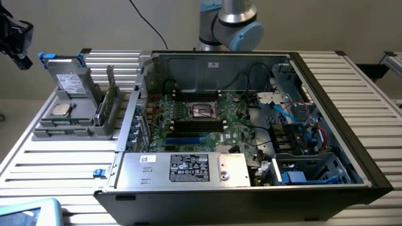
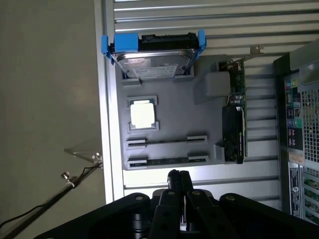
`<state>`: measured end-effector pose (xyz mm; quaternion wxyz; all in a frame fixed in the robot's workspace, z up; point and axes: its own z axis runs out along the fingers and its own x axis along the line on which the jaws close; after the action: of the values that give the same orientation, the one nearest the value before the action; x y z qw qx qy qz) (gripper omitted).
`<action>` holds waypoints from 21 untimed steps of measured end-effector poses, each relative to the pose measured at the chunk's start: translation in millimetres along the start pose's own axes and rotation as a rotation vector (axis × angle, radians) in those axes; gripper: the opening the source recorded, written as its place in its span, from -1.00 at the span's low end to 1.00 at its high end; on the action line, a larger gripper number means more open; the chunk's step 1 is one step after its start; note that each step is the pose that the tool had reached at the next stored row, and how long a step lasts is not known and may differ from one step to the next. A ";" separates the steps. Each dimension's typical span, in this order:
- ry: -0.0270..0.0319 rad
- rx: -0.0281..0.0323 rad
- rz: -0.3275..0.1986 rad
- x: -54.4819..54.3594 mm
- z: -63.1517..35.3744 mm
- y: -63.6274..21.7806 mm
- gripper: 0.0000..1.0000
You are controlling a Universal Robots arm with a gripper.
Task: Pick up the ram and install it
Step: 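Reach for the ram, then pick up the ram and move it above insertion slot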
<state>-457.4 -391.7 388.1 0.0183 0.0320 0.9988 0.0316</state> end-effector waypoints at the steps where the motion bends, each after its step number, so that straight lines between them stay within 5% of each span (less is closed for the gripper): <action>1: -0.0001 0.0000 0.000 0.1 0.1 0.0 -0.78; 13: 0.0001 -0.0002 -0.003 0.2 0.0 0.3 -0.78; 21: 0.0086 -0.0047 -0.134 0.4 0.1 1.0 -0.78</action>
<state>-457.8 -390.7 388.1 0.0162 -0.0349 0.9987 0.0328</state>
